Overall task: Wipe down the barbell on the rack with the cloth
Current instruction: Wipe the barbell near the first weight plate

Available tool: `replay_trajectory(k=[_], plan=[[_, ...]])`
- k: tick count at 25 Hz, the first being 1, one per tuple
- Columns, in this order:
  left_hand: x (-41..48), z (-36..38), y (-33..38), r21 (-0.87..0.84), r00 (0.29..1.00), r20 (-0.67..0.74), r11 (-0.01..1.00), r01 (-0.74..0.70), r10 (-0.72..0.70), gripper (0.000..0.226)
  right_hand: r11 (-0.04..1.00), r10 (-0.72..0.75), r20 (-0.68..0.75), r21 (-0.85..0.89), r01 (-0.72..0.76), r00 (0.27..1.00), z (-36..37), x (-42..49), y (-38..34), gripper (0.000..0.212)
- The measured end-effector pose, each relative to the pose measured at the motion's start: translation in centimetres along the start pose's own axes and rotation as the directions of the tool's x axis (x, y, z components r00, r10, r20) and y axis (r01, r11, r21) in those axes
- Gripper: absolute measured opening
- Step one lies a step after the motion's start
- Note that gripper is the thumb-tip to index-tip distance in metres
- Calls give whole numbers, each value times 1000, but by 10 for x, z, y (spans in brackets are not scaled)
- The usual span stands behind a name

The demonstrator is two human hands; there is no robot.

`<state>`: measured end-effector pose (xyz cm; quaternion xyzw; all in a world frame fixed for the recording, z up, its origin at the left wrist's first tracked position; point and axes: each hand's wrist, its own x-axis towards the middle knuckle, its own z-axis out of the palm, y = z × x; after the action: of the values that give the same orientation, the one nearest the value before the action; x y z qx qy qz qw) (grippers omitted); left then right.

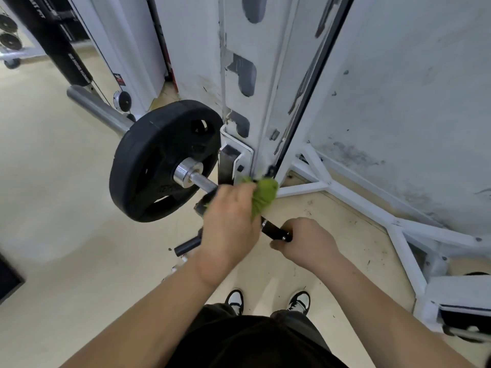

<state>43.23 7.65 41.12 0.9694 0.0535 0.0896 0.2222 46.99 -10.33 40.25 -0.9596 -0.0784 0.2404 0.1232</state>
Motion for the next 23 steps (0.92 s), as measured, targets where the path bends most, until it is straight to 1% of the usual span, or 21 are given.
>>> replay_trajectory(k=[2,3,6,7,9,10,11,12,13,14,15,16,17,18,19,20,21,23], plan=[[-13,24,8,102,972,158,976,-191,174,50,999,1,-18,41,-1,1000,0,-2,1,26],[-17,31,4,162,955,198,953,-255,221,51,999,-3,-23,39,4,1000,-1,-2,0,26],[-12,25,-27,267,933,212,901,-343,292,58,1000,3,-40,-14,-3,999,1,-2,-2,26],[-9,20,-36,300,941,186,896,-329,283,62,1000,9,-45,-22,-10,999,3,-2,-3,26],[-5,22,-41,341,977,111,917,-207,180,64,999,34,-36,-16,-35,999,2,-1,-4,26],[-6,30,-30,297,989,75,944,-141,124,60,999,48,-19,-10,-48,999,-1,1,-4,24],[-12,42,-13,227,992,76,967,-112,97,55,998,55,-3,-5,-55,999,-3,2,-5,21],[-22,55,6,150,986,111,978,-143,127,52,998,60,13,-4,-60,998,-5,2,-5,16],[-34,64,18,102,972,106,970,-219,208,49,998,58,19,-1,-58,998,-7,3,-4,14],[-37,65,19,89,947,75,944,-317,311,49,998,61,21,16,-61,998,-7,3,-2,17],[-30,58,9,82,922,60,919,-386,382,49,997,65,21,42,-66,998,-6,2,0,22],[-19,48,-7,85,913,56,909,-408,405,50,995,72,24,64,-74,997,-4,0,2,26],[-7,40,-22,102,933,30,927,-360,359,51,995,72,22,73,-74,997,-3,0,2,28],[2,32,-33,127,966,-13,958,-256,259,53,995,74,17,68,-75,997,-2,0,2,29],[4,29,-34,150,983,-39,974,-172,180,55,995,77,9,67,-77,997,-1,0,1,29],[0,34,-27,173,986,-23,972,-157,163,55,994,81,3,70,-81,997,-1,0,1,29],[-9,41,-16,188,977,32,959,-212,210,55,994,83,4,74,-83,997,-2,0,0,28],[-22,45,-9,133,933,77,924,-358,351,53,994,82,6,75,-82,997,-1,-2,0,29]])
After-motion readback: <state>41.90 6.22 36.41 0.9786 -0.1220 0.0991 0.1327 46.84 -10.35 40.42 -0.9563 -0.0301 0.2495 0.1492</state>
